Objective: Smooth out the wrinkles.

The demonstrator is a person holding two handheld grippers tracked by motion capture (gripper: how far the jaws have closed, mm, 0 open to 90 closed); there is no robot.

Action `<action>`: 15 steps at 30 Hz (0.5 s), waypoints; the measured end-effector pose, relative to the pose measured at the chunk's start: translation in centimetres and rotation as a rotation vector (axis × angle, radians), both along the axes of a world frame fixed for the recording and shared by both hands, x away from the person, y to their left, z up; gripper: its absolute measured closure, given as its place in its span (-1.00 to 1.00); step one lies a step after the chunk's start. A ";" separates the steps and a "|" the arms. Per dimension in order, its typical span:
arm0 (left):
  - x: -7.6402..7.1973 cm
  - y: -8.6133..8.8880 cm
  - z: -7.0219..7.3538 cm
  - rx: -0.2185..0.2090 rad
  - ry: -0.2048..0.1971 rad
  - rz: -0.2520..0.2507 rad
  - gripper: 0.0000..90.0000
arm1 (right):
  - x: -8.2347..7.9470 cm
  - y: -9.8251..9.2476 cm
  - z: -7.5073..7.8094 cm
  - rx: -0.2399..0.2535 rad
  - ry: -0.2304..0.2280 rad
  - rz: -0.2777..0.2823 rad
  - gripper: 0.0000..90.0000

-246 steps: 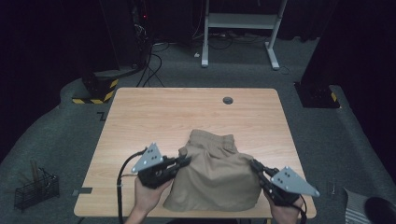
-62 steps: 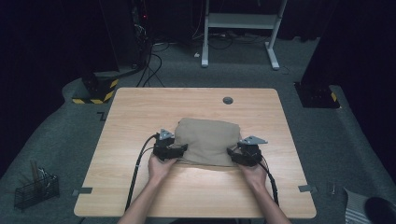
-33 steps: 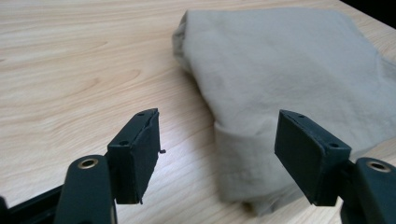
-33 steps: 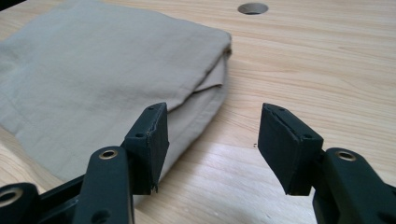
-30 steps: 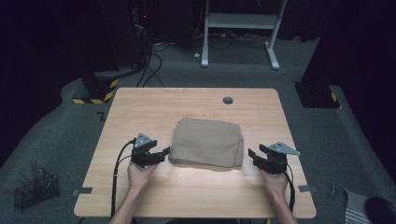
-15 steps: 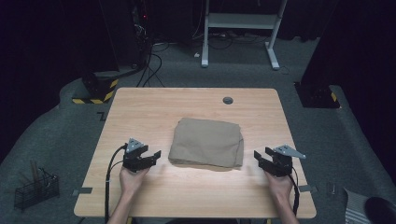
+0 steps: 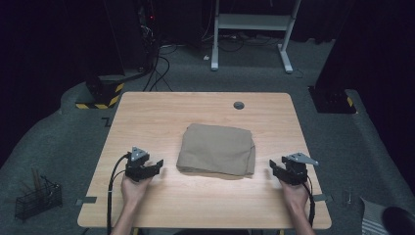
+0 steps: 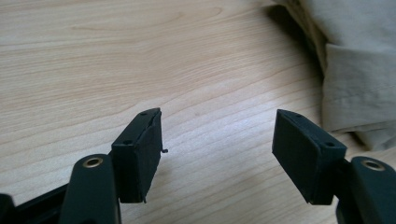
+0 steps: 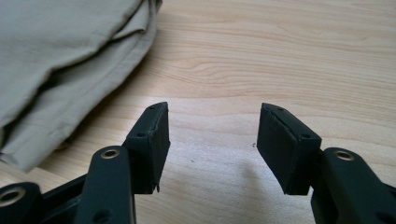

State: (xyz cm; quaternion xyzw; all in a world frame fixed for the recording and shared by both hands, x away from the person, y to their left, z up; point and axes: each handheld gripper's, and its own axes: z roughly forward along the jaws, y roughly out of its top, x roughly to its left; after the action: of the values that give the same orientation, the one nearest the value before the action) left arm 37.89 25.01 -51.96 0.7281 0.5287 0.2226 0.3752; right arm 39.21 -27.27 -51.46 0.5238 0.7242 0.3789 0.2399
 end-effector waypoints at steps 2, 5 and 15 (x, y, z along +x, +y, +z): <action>0.1 0.0 -0.2 0.018 0.006 0.009 -0.26 | 0.2 -0.1 -0.2 -0.014 0.009 -0.006 -0.03; 0.3 0.0 -0.5 0.030 0.013 0.020 -0.26 | 0.5 -0.1 -0.6 -0.038 0.025 -0.016 -0.03; 0.7 0.2 -0.8 0.060 0.026 0.058 -0.27 | 0.9 -0.2 -0.8 -0.097 0.077 -0.044 -0.10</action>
State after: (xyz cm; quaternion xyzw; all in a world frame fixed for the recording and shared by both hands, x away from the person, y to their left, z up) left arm 38.62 25.20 -52.75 0.7261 0.5475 0.2398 0.3399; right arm 40.15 -27.44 -52.24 0.5414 0.7387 0.3177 0.2454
